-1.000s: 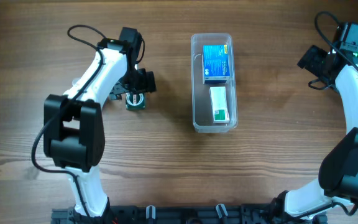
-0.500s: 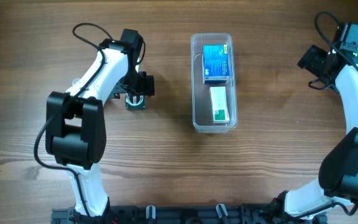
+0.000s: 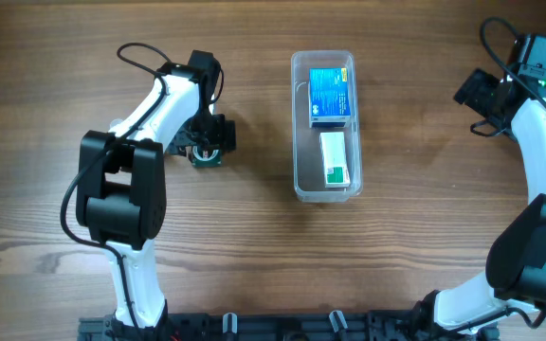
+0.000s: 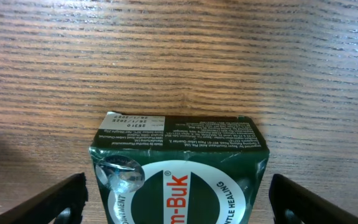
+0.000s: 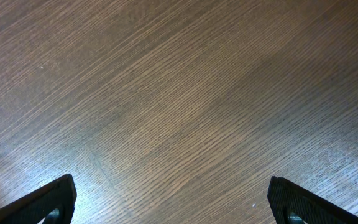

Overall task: Pack container
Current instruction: 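Lower the left gripper onto the green Zam-Buk tin and grasp it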

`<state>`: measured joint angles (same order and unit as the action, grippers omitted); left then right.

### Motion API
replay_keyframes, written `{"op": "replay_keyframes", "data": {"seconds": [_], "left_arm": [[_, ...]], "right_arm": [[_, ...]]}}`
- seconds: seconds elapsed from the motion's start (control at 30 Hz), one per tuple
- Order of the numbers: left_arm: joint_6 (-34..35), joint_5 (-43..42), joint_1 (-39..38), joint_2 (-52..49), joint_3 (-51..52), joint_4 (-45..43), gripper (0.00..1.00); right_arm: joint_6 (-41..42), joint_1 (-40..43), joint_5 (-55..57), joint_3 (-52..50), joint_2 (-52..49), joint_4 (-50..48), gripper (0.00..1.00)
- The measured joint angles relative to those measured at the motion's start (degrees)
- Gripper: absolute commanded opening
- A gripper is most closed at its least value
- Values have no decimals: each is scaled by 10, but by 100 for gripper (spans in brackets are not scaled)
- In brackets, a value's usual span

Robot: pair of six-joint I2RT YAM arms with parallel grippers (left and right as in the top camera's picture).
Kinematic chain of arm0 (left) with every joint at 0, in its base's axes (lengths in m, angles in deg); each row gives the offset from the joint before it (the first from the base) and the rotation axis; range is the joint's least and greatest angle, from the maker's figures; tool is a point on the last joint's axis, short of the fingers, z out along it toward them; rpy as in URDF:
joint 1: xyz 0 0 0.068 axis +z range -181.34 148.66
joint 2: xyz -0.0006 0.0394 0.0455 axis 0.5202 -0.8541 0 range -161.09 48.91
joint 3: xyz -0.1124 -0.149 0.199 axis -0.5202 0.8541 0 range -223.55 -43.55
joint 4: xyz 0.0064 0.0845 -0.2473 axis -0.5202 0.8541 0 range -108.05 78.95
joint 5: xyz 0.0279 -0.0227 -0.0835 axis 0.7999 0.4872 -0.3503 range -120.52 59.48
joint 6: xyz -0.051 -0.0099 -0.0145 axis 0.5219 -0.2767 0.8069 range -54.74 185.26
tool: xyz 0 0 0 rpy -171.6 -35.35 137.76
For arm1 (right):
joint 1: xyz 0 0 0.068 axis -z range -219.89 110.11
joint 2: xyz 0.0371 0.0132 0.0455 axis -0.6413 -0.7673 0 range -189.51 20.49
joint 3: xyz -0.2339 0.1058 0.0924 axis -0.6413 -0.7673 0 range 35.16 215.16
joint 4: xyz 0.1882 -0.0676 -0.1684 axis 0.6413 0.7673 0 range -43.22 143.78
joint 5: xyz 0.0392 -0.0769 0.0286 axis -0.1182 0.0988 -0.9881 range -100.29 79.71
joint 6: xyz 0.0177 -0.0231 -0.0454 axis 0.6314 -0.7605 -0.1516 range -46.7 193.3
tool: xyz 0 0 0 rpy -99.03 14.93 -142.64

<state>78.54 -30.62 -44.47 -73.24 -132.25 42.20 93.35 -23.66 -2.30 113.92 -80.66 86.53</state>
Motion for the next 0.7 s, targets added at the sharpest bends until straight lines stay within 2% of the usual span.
{"op": "replay_keyframes", "data": {"seconds": [0.5,0.57,0.7], "left_arm": [[2,-2,0,0,0,2,88],[2,-2,0,0,0,2,84],[4,-2,0,0,0,2,87]], "right_arm": [[0,0,0,0,0,0,100],[0,0,0,0,0,0,100],[0,0,0,0,0,0,100]]}}
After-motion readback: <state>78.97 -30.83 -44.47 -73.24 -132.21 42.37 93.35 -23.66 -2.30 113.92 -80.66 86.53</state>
